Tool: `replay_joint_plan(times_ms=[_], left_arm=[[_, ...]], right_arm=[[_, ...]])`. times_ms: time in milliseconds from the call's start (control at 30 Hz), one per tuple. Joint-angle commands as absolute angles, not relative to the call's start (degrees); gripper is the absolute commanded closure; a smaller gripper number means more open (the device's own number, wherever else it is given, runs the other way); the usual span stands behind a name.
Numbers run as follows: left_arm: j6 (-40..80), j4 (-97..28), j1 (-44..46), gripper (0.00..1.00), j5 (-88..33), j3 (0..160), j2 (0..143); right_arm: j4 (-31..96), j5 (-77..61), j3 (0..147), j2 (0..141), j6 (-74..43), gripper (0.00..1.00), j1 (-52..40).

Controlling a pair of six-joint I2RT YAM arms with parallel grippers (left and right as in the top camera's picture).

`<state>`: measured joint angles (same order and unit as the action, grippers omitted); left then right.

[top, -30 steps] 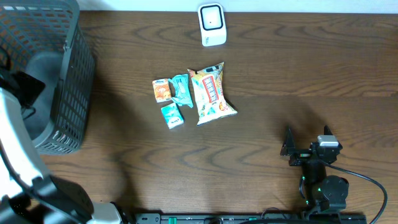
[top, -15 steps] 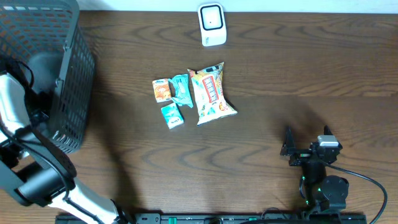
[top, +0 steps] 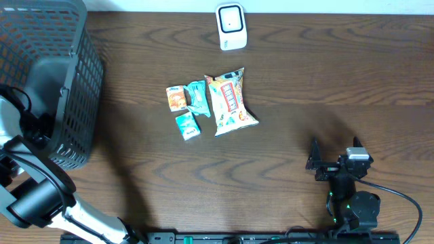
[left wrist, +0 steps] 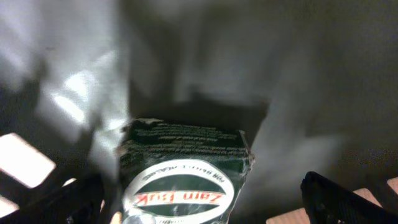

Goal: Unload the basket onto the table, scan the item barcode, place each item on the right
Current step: 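Reach the left gripper into the basket and grasp the dark round tin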

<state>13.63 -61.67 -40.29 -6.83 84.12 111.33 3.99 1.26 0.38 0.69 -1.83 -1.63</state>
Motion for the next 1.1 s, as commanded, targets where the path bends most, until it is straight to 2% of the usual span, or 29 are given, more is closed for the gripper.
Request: replay_joint_plan(times_ms=[0,67,167,267,367,467,500,567,667,1067], left_arm=[[12.3,-59.7,-40.4,0.01,-7.9,80.3,112.2],[12.3,-57.8,-40.4,0.02,-7.9,78.6,112.2],[12.3,-55.5,-40.4,0.13,-7.9,76.2,112.2],[12.3,-54.7,-40.4,0.14,-7.9,75.0,112.2],[12.3,-54.7,-40.4,0.30,-7.9,74.9,112.2],[12.8,-54.8,-40.4,0.41,-8.2,75.0,112.2],[12.8,-55.2,-40.4,0.52,-8.8,75.6,112.2],[12.9,-56.4,-40.4,0.54,-10.4,77.3,112.2],[12.9,-61.0,-40.4,0.65,-14.3,83.9,112.0],[12.9,-75.1,-40.4,0.64,-18.7,114.9,106.2]], right_arm=[[4.2,1.3,0.3,0.4,-1.0,0.01,-1.5],[4.2,1.3,0.3,0.4,-1.0,0.01,-1.5],[4.2,1.3,0.3,0.4,-1.0,0.01,-1.5],[4.2,1.3,0.3,0.4,-1.0,0.01,-1.5],[4.2,1.3,0.3,0.4,-1.0,0.01,-1.5],[4.2,1.3,0.3,0.4,-1.0,0.01,-1.5],[4.2,1.3,0.3,0.4,-1.0,0.01,-1.5],[4.2,1.3,0.3,0.4,-1.0,0.01,-1.5],[4.2,1.3,0.3,0.4,-1.0,0.01,-1.5],[4.2,1.3,0.3,0.4,-1.0,0.01,-1.5]])
